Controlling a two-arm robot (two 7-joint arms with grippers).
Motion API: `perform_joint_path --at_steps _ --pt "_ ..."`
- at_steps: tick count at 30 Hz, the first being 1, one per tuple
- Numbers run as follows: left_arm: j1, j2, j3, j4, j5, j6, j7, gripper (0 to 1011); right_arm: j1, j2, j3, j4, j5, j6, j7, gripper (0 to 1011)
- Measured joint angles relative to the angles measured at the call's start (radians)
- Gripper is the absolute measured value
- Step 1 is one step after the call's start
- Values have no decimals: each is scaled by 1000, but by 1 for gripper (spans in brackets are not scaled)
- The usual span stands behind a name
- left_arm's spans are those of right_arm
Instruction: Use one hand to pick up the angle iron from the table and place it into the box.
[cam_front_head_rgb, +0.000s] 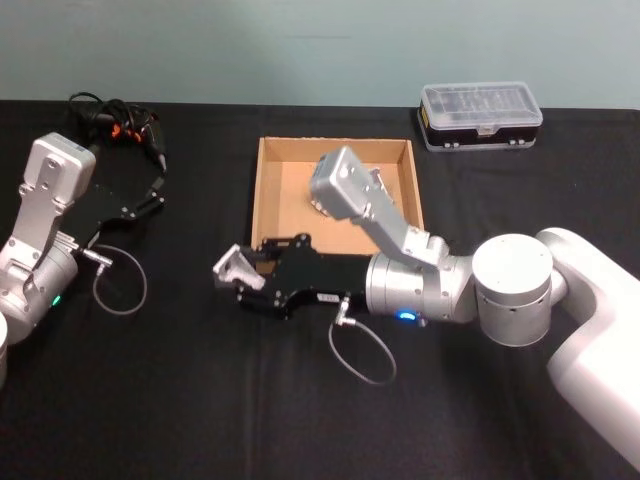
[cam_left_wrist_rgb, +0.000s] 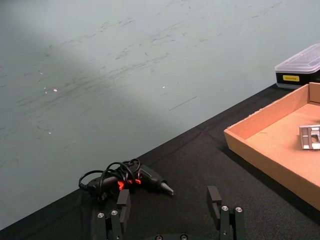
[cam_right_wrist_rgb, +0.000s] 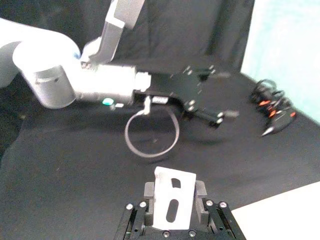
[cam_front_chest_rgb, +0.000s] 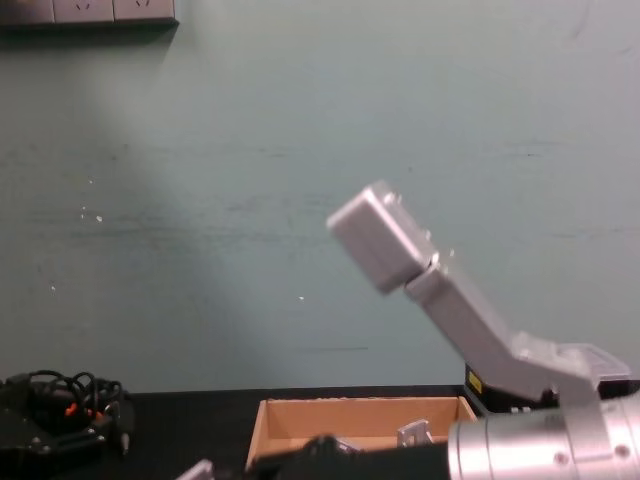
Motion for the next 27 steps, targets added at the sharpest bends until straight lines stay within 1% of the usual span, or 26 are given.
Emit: perform_joint_path --at_steps 4,5,6,10,14,17,20,27 --pt "0 0 0 0 0 0 0 1000 4 8 24 -24 15 -5 -33 482" --pt "0 0 0 0 0 0 0 1000 4 8 24 -24 15 -5 -33 482" --pt "0 0 0 0 0 0 0 1000 6 12 34 -27 18 -6 -48 482" --pt "0 0 0 0 0 0 0 1000 9 21 62 -24 20 -12 -88 482" --pt "0 0 0 0 0 0 0 1000 9 27 80 -13 19 -15 -111 482" --pt "0 0 0 0 0 0 0 1000 9 31 100 3 13 -17 -137 482" --pt "0 0 0 0 0 0 0 1000 9 32 111 23 2 -20 -153 482" --pt "0 0 0 0 0 0 0 1000 15 19 119 85 -26 -23 -168 482"
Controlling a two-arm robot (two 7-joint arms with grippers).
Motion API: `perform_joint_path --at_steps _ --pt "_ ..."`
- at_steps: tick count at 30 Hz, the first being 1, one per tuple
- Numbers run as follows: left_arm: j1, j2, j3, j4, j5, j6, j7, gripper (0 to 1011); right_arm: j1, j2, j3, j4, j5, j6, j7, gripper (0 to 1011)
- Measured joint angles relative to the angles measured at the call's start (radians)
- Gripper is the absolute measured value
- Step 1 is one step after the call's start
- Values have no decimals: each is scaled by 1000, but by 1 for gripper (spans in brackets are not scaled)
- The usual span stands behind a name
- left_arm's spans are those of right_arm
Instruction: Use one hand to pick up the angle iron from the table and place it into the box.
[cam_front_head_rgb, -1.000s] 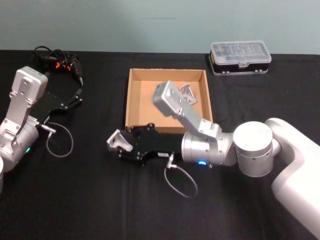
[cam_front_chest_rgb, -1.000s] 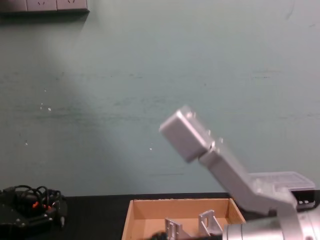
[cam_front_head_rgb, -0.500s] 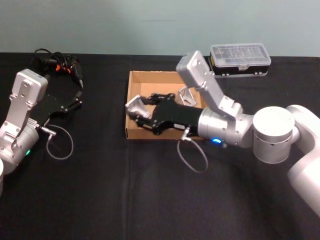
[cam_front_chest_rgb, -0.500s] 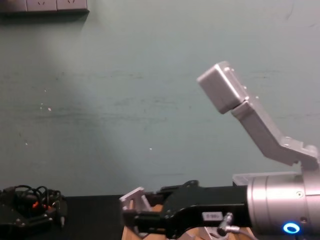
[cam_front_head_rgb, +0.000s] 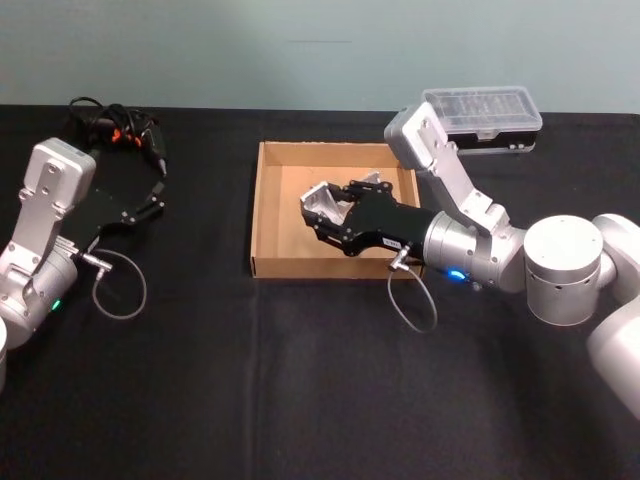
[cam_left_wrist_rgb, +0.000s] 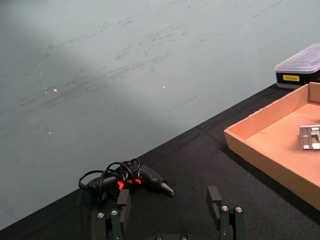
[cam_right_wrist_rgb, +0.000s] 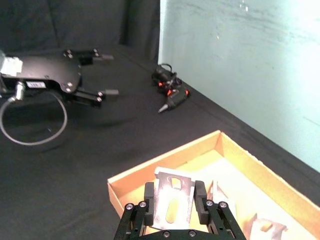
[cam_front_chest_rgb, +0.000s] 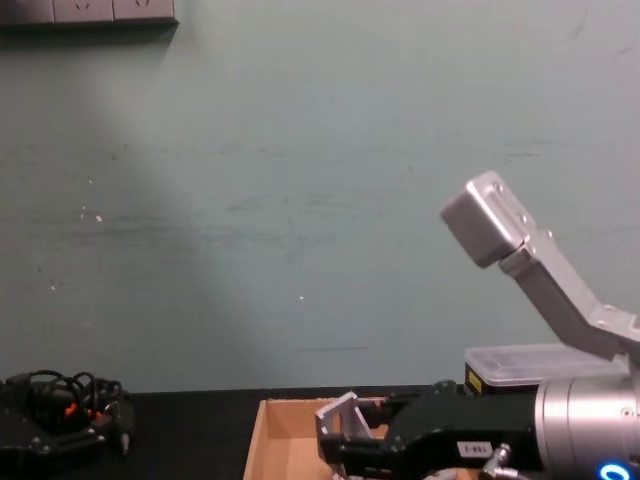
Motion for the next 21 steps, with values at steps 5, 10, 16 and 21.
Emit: perform_joint_path --at_steps 5,10,16,21 --pt "0 0 0 0 0 0 0 1000 13 -19 -4 46 -20 -6 3 482" --pt "0 0 0 0 0 0 0 1000 26 -36 -8 78 -38 -9 7 482" --pt "0 0 0 0 0 0 0 1000 39 -57 -10 113 -57 -10 10 482" --pt "0 0 0 0 0 0 0 1000 41 -65 -7 124 -68 -9 9 482"
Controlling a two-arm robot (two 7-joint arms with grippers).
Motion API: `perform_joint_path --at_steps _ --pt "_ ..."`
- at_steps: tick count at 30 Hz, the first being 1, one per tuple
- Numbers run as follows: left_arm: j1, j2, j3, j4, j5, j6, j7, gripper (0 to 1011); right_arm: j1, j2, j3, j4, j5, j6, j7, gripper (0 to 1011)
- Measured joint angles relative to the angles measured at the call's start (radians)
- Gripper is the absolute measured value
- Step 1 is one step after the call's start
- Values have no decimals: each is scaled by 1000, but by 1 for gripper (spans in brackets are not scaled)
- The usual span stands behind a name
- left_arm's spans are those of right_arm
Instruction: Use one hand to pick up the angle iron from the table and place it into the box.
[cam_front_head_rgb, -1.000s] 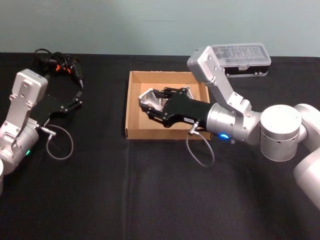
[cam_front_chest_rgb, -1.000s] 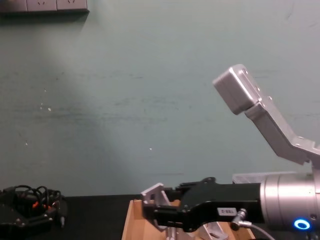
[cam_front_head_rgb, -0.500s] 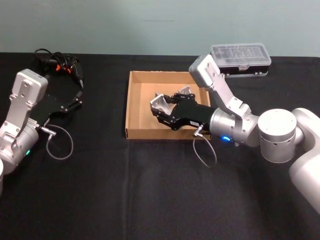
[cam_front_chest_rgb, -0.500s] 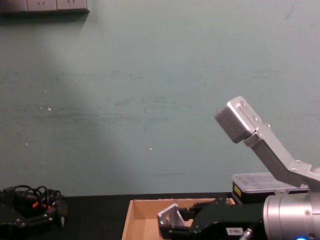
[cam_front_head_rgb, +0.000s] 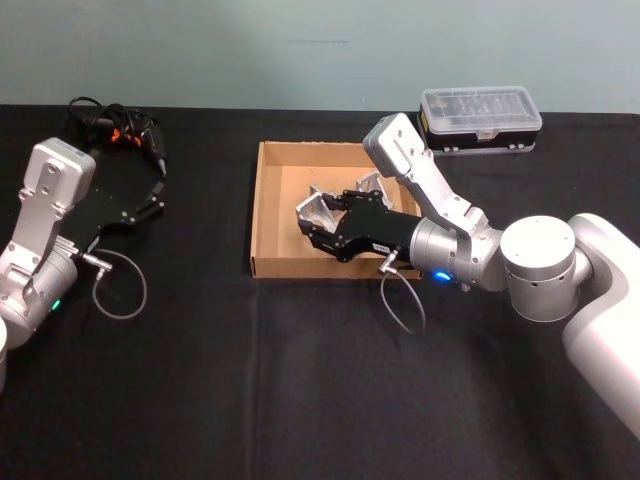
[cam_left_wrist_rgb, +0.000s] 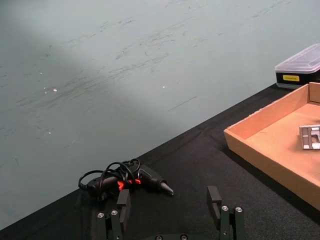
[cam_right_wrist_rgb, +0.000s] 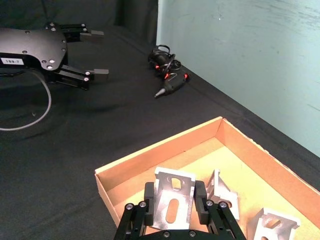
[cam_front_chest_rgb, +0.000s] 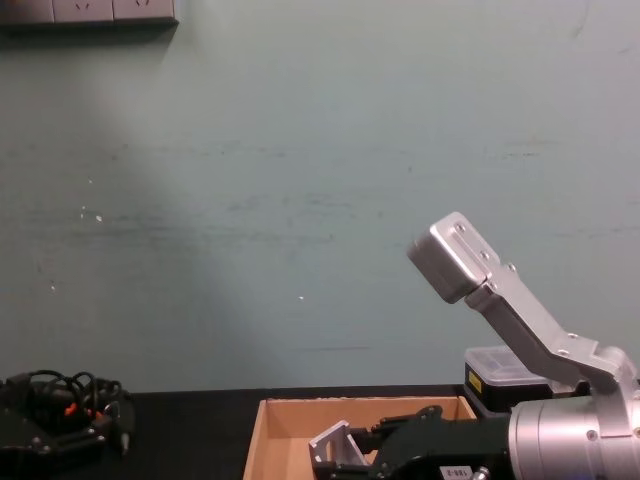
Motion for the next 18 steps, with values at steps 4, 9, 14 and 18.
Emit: perform_joint_path --at_steps 4,9,14,18 --pt "0 0 0 0 0 0 0 1000 0 -4 4 4 -5 3 0 497" --pt "0 0 0 0 0 0 0 1000 -2 -5 9 4 -10 6 -1 628" --pt "0 0 0 0 0 0 0 1000 -4 -6 12 4 -12 8 1 789" --pt "0 0 0 0 0 0 0 1000 -8 -6 18 -1 -12 8 5 915"
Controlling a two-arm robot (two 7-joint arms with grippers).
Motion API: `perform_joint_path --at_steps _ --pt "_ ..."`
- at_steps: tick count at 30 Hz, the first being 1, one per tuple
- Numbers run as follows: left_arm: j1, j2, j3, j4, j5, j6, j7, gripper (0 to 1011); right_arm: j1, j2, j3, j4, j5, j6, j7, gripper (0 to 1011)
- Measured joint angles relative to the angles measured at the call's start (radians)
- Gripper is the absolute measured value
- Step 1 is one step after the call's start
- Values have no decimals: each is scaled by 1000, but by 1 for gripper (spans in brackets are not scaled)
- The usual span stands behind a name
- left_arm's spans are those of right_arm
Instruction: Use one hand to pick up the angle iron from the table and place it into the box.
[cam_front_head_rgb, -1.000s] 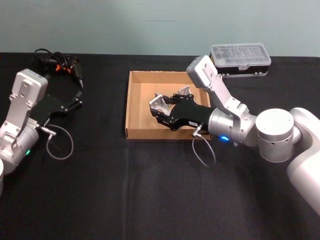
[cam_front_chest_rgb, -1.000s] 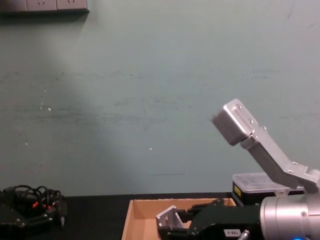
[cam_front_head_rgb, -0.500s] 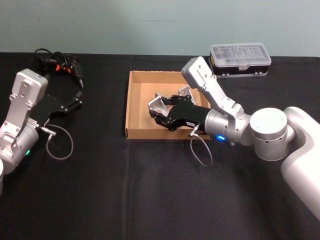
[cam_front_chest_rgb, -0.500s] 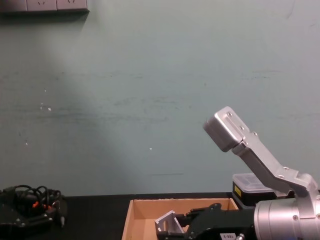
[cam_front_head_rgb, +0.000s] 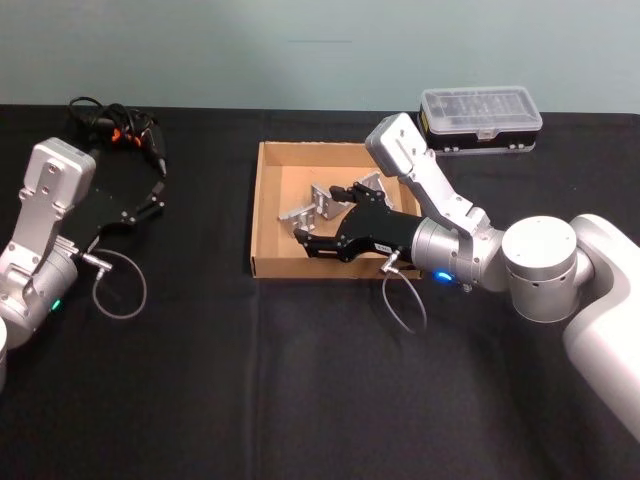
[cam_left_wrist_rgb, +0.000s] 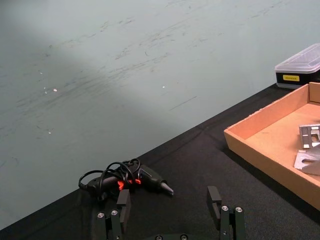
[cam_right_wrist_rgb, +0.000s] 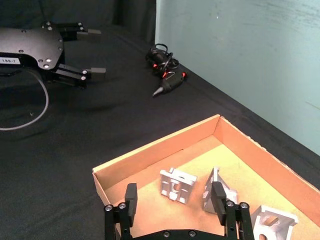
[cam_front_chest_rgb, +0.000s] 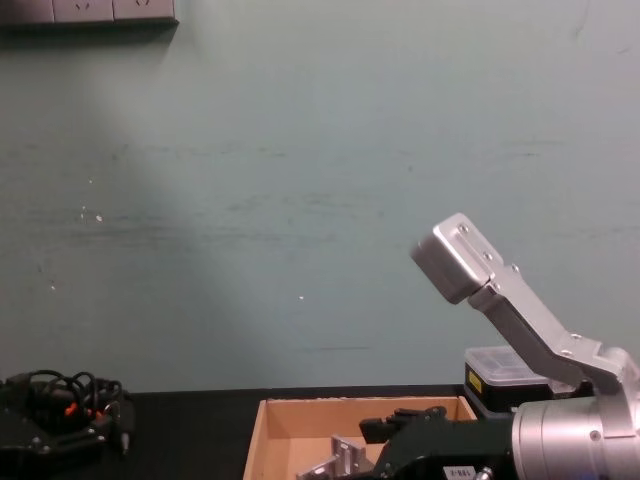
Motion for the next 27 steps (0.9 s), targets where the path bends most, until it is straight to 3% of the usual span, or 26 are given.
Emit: perform_joint_path --at_steps 4,12,27 --pt "0 0 0 0 0 0 0 1000 -6 0 9 -10 3 -5 0 998" --pt "0 0 0 0 0 0 0 1000 -29 5 38 -57 12 -30 -30 1003" --pt "0 0 0 0 0 0 0 1000 -106 54 153 -163 -16 -65 -158 1003"
